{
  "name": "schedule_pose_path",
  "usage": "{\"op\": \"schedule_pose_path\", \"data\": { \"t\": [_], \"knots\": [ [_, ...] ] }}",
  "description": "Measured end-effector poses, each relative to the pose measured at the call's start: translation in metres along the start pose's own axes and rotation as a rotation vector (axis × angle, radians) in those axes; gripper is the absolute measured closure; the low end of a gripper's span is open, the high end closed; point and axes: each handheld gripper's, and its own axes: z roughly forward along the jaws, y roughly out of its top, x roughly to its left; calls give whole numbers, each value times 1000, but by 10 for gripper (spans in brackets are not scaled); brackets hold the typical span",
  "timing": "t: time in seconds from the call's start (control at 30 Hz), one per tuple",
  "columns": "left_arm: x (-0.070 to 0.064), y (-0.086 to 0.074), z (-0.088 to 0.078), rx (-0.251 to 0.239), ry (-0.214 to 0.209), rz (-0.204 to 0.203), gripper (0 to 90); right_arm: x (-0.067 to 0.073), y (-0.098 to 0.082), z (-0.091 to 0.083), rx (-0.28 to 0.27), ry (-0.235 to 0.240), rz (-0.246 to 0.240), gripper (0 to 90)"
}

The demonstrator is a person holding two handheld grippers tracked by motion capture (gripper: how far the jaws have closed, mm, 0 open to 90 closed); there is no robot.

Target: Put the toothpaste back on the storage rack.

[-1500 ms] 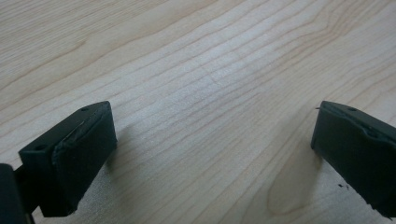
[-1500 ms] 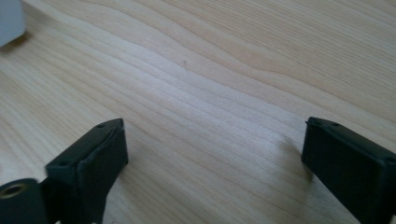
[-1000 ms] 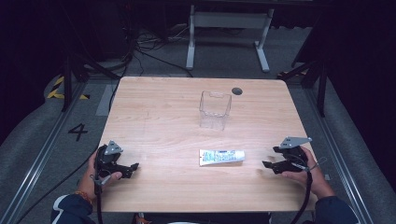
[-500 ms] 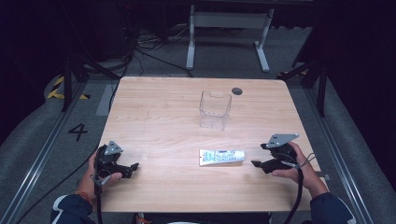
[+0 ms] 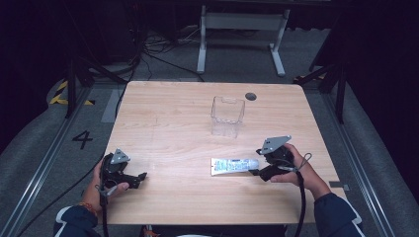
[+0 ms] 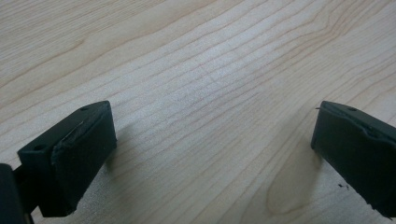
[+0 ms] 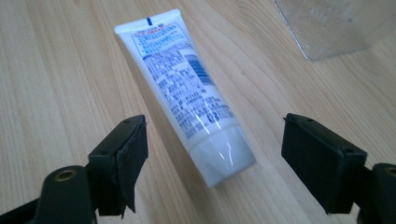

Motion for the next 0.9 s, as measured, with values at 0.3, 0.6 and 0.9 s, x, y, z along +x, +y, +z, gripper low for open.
{"op": "schedule_pose_path", "data": {
  "t": [0.3, 0.6, 0.9],
  "knots": [
    [0, 0, 0, -1, 3, 3, 5, 7, 22, 20, 36, 49, -54, 247],
    [0, 0, 0, 0, 0, 0, 5, 11, 38, 43, 97, 96, -110, 291],
    [0, 0, 0, 0, 0, 0, 5, 12, 45, 56, 138, 107, -144, 306]
  ]
}}
